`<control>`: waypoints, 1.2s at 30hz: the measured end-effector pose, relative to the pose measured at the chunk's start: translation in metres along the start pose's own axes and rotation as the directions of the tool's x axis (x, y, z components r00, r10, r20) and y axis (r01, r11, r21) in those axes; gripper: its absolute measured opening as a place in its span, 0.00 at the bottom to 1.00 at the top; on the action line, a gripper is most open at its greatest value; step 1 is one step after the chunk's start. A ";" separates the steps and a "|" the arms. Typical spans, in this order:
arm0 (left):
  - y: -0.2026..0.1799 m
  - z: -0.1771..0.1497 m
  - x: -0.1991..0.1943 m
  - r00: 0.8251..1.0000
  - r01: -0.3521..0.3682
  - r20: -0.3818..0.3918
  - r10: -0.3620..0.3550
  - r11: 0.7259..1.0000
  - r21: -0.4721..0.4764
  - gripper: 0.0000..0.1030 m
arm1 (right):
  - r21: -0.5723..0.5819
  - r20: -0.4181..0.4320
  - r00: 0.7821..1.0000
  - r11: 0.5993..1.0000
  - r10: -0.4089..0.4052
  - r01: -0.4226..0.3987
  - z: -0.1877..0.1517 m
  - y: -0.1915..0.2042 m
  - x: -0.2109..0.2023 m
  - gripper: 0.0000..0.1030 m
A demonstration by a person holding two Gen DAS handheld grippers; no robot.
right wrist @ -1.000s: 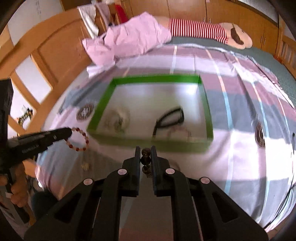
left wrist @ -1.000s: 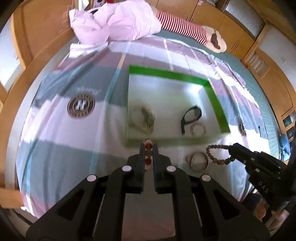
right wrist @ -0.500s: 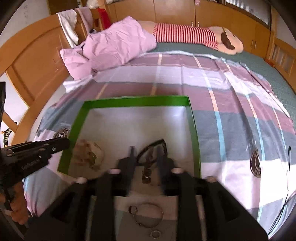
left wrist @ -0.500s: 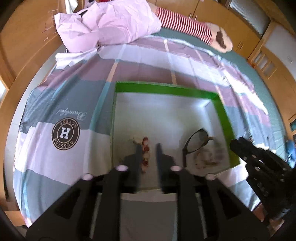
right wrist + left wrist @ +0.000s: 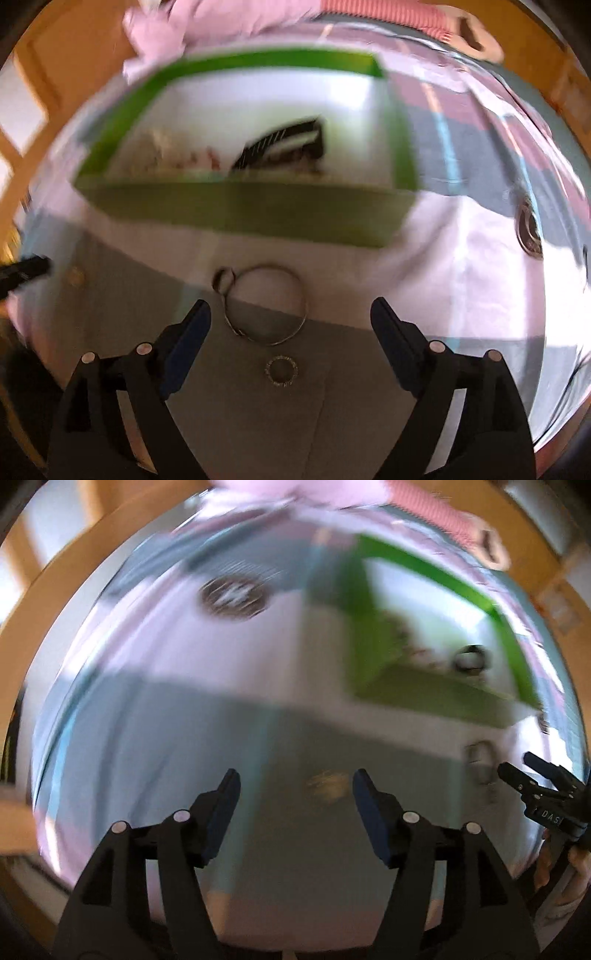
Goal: Organize jewelry
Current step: 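Grasp the silver flower charm with the left tool while the right reaches the silver bangle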
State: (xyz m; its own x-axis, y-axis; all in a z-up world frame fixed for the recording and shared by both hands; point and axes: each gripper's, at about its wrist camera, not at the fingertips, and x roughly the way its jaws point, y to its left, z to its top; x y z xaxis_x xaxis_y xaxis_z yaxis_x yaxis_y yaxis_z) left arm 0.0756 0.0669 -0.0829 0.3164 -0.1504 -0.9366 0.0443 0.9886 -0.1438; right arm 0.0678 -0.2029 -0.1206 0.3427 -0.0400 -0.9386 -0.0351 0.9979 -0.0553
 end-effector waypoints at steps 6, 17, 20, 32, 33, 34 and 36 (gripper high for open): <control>-0.002 -0.017 0.007 1.000 0.010 -0.023 -0.010 1.000 0.006 0.67 | 0.041 -0.022 0.999 0.999 0.028 -0.027 -0.004 0.012 0.016 0.74; -0.048 -0.010 0.039 0.996 -0.086 -0.003 0.086 0.993 0.087 0.22 | -0.017 0.024 0.998 0.998 0.065 -0.064 -0.033 0.026 -0.002 0.37; -0.050 -0.016 0.036 0.996 -0.091 0.021 0.090 0.992 0.092 0.21 | -0.009 0.028 0.997 0.997 0.076 -0.076 -0.035 0.028 -0.007 0.21; -0.059 -0.039 0.023 0.999 -0.050 0.019 0.047 0.988 0.147 0.22 | 0.034 0.053 0.998 0.999 0.016 -0.018 -0.032 0.020 -0.019 0.77; -0.060 -0.039 0.024 0.999 -0.051 0.018 0.049 0.988 0.148 0.22 | 0.032 0.048 0.999 0.999 0.020 -0.022 -0.029 0.019 -0.016 0.77; -0.060 -0.040 0.026 0.999 -0.053 0.014 0.051 0.988 0.147 0.22 | 0.030 0.044 0.999 0.999 0.023 -0.024 -0.027 0.019 -0.013 0.77; -0.058 -0.040 0.028 0.999 -0.054 0.008 0.054 0.988 0.144 0.22 | 0.023 0.033 0.999 1.000 0.012 -0.013 -0.020 0.020 -0.003 0.77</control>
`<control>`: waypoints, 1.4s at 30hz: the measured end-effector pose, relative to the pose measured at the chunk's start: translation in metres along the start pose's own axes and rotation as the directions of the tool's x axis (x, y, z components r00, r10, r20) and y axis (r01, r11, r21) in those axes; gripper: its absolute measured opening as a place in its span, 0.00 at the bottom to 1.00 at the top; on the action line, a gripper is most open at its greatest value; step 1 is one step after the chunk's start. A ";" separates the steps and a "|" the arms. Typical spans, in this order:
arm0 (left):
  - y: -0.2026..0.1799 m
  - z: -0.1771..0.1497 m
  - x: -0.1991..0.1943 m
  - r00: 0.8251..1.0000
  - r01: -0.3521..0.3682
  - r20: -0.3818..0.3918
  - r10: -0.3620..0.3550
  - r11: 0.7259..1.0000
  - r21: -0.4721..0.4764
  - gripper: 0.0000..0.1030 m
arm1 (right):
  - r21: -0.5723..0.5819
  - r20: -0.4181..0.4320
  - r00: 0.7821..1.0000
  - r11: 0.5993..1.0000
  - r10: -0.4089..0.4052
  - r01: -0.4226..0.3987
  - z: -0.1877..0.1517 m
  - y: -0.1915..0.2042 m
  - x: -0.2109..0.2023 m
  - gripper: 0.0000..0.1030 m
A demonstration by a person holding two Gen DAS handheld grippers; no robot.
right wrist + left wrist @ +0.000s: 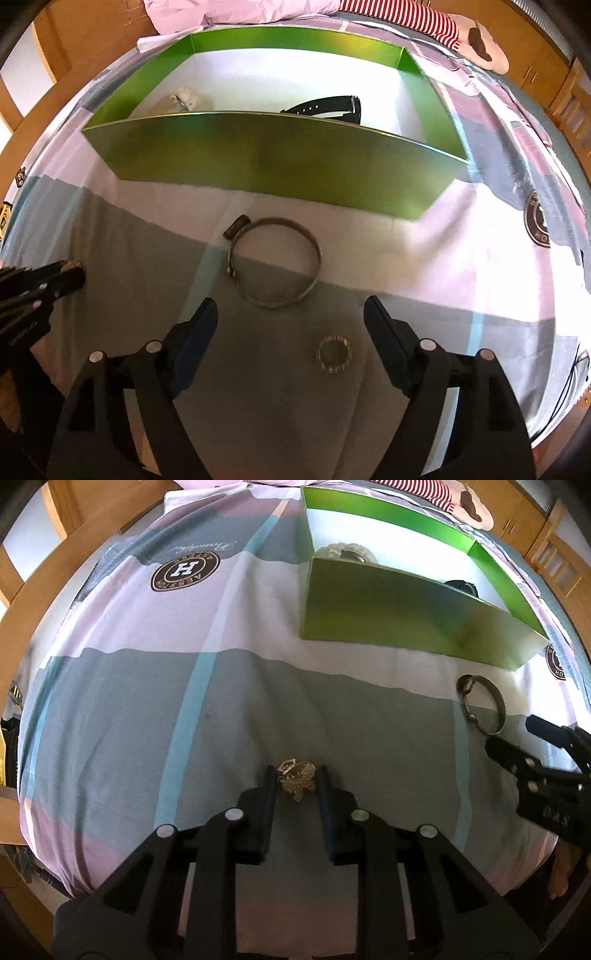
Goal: Organize jewelry
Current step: 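Grasp the silver flower charm with the left tool while the right reaches the silver bangle, then close the right tool on the silver bangle and lift it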
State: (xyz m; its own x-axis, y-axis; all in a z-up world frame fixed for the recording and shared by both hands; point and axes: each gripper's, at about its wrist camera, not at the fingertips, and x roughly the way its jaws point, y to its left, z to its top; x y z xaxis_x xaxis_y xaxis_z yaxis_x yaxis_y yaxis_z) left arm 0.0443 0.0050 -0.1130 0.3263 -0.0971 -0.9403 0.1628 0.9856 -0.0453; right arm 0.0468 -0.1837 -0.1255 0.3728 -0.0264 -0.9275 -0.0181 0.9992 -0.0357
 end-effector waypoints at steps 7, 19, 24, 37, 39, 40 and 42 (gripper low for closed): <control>-0.003 0.001 0.004 1.000 -0.008 -0.002 0.008 1.000 0.008 0.22 | -0.009 0.027 0.999 0.999 0.037 -0.036 0.012 0.017 0.016 0.51; 0.000 0.008 -0.023 0.998 0.004 0.061 -0.003 1.000 -0.015 0.22 | 0.037 0.116 0.984 0.990 0.132 -0.138 0.005 0.002 -0.038 0.45; -0.005 0.011 -0.036 0.996 0.011 0.088 -0.011 1.000 -0.002 0.22 | 0.039 0.103 0.986 0.990 0.131 -0.135 0.007 -0.008 -0.049 0.20; -0.011 0.006 -0.019 0.999 0.009 0.039 -0.010 1.000 0.019 0.22 | 0.026 0.038 0.997 0.997 0.072 -0.073 0.014 0.002 -0.010 0.79; -0.010 0.006 -0.015 1.000 0.007 0.030 -0.007 1.000 0.019 0.22 | 0.001 0.034 0.997 0.998 0.063 -0.063 0.020 0.010 -0.002 0.79; -0.010 0.006 -0.013 1.000 0.002 0.025 -0.003 1.000 0.018 0.22 | -0.011 0.034 0.998 0.999 0.053 -0.052 0.022 0.014 0.001 0.79; -0.009 0.006 -0.008 1.000 -0.003 0.018 0.002 1.000 0.017 0.22 | -0.032 0.037 0.999 0.999 0.036 -0.035 0.026 0.020 0.009 0.79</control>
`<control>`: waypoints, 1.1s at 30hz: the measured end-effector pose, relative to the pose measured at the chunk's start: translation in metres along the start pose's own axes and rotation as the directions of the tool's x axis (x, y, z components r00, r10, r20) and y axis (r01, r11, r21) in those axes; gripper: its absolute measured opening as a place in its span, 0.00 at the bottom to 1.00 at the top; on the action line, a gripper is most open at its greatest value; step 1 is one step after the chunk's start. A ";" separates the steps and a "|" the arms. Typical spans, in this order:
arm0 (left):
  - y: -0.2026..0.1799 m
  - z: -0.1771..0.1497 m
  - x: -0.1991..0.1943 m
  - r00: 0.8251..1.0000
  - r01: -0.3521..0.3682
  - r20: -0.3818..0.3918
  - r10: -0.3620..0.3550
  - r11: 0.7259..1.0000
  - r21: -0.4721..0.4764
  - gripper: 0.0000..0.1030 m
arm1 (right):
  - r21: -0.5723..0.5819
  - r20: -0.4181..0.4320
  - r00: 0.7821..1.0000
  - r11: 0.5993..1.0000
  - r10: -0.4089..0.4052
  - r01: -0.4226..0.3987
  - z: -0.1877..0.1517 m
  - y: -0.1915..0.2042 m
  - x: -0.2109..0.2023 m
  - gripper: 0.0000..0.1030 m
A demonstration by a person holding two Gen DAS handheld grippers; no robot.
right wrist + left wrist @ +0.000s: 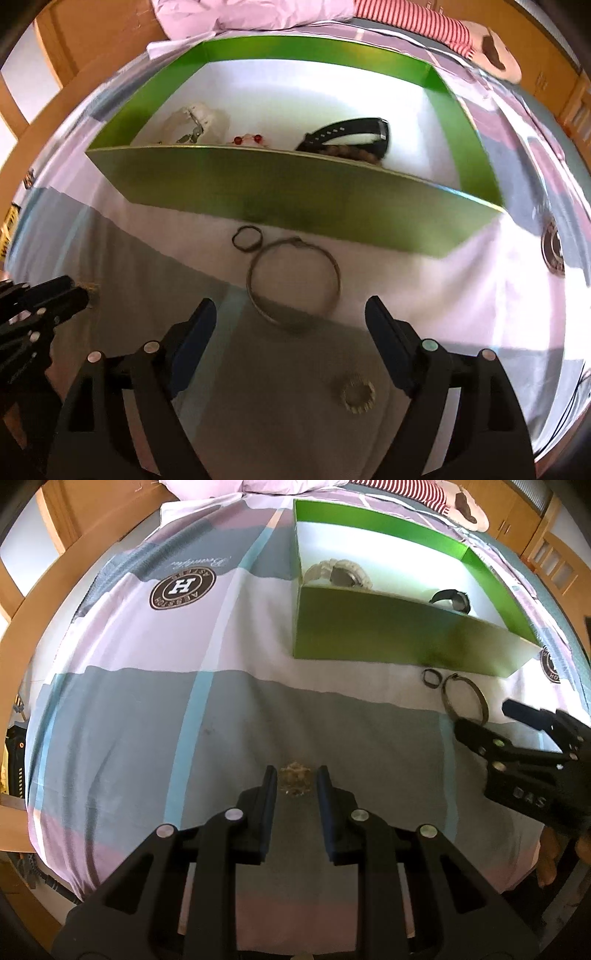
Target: Organize jewelry
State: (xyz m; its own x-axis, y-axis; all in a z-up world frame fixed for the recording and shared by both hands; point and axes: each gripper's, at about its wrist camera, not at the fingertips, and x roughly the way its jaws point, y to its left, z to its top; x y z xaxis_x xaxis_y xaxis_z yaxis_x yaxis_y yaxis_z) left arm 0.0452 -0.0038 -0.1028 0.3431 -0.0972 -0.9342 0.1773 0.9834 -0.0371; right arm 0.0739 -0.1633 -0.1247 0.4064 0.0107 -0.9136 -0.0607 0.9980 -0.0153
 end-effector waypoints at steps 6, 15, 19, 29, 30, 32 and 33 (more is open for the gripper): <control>0.006 0.000 0.005 1.000 0.013 -0.008 -0.013 1.000 -0.011 0.31 | 0.000 0.000 1.000 1.000 0.020 -0.020 0.000 0.005 0.011 0.57; 0.010 0.002 0.020 0.999 0.034 -0.028 -0.035 0.999 -0.027 0.22 | 0.011 -0.010 0.998 0.998 0.055 -0.055 -0.015 0.000 0.002 0.57; 0.017 0.001 0.013 0.997 0.070 -0.013 -0.071 0.996 -0.046 0.20 | 0.020 -0.001 0.998 0.998 0.056 -0.056 -0.024 -0.004 -0.006 0.57; 0.014 0.003 -0.023 0.997 0.041 0.065 -0.039 0.999 -0.022 0.20 | 0.052 0.066 0.996 0.997 0.056 -0.060 -0.024 -0.015 -0.044 0.57; 0.011 0.006 -0.024 0.997 0.037 0.068 -0.035 0.999 -0.018 0.20 | 0.049 0.065 0.996 0.997 0.052 -0.056 -0.025 -0.016 -0.045 0.57; 0.007 0.006 -0.025 0.997 0.034 0.067 -0.033 0.999 -0.007 0.20 | 0.044 0.052 0.998 0.998 0.036 -0.038 -0.028 -0.012 -0.042 0.57; 0.005 0.006 -0.024 0.998 0.031 0.063 -0.031 1.000 -0.004 0.20 | 0.044 0.048 0.998 0.998 0.033 -0.035 -0.028 -0.011 -0.039 0.57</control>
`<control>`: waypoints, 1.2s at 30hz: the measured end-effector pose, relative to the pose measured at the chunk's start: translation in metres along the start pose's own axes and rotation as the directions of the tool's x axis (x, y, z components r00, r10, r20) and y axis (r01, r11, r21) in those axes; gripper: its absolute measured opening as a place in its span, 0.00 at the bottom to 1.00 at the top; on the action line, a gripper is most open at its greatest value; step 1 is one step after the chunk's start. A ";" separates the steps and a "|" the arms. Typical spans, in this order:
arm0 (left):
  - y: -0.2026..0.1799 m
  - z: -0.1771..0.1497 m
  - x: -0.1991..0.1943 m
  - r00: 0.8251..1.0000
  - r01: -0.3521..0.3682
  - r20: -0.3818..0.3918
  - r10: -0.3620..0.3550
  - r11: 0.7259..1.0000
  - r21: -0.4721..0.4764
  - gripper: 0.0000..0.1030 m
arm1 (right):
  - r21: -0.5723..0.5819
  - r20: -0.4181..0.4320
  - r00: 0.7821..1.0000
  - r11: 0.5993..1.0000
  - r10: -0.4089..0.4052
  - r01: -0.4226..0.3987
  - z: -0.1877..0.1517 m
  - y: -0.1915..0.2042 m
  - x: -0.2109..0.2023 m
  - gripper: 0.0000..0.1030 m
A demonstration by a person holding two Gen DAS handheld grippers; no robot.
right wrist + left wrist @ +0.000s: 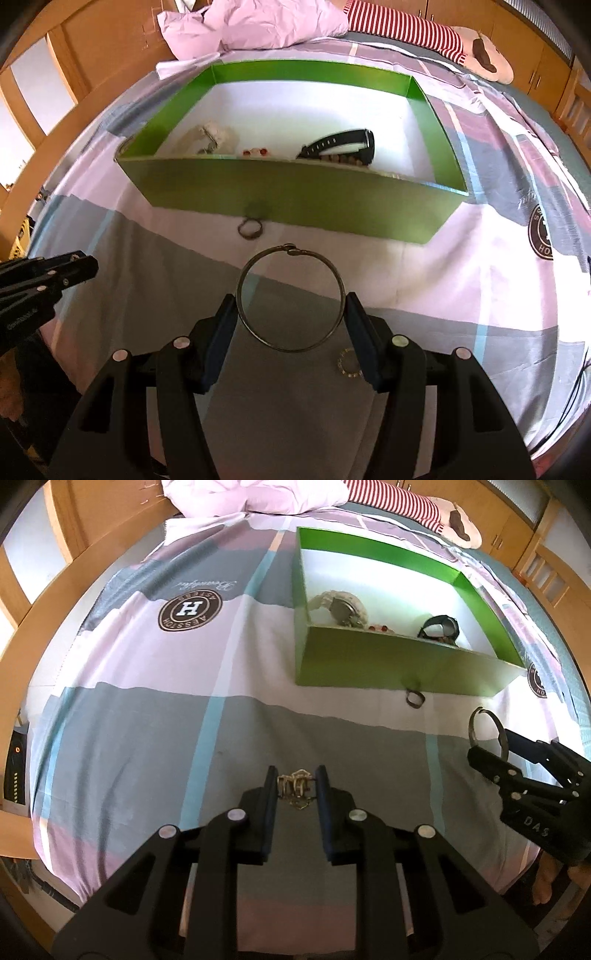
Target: Organize jewelry
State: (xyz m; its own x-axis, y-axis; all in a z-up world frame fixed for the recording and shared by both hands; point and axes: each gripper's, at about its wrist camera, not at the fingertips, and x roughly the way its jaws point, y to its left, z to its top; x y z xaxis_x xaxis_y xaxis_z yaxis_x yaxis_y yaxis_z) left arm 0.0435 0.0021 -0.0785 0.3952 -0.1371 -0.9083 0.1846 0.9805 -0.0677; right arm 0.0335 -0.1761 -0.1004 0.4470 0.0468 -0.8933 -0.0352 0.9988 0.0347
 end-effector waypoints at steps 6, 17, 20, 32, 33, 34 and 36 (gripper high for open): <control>-0.008 -0.005 -0.001 1.000 -0.005 -0.006 0.005 1.000 0.028 0.20 | 0.010 -0.014 1.000 1.000 -0.002 0.002 -0.003 -0.001 0.004 0.57; -0.012 -0.013 0.013 0.999 -0.012 -0.044 0.014 0.999 0.041 0.20 | 0.022 -0.033 0.999 1.000 0.007 -0.006 -0.009 -0.002 0.006 0.57; -0.014 -0.017 0.019 0.998 -0.017 -0.056 0.020 0.999 0.048 0.20 | 0.015 -0.039 0.999 1.000 0.006 -0.005 -0.010 0.000 0.006 0.57; -0.020 -0.026 0.034 0.997 -0.037 -0.061 0.041 0.996 0.076 0.21 | -0.034 -0.068 0.998 0.999 0.015 -0.017 -0.017 0.026 0.010 0.57; -0.020 -0.026 0.034 0.997 -0.038 -0.060 0.043 0.996 0.079 0.21 | -0.033 -0.073 0.997 0.999 0.012 -0.014 -0.018 0.027 0.012 0.57; -0.021 -0.026 0.034 0.997 -0.042 -0.058 0.047 0.995 0.085 0.21 | -0.031 -0.080 0.997 0.999 0.009 -0.011 -0.019 0.028 0.014 0.57; -0.021 -0.027 0.035 0.997 -0.048 -0.055 0.053 0.995 0.092 0.21 | -0.028 -0.090 0.996 1.000 -0.003 0.001 -0.021 0.029 0.018 0.57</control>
State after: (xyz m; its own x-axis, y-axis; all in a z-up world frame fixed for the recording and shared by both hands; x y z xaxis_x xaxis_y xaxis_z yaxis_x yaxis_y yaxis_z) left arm 0.0289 -0.0196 -0.1197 0.3546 -0.0767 -0.9319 0.2477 0.9687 0.0145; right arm 0.0215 -0.1463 -0.1248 0.3645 0.0420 -0.9302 -0.0600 0.9980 0.0215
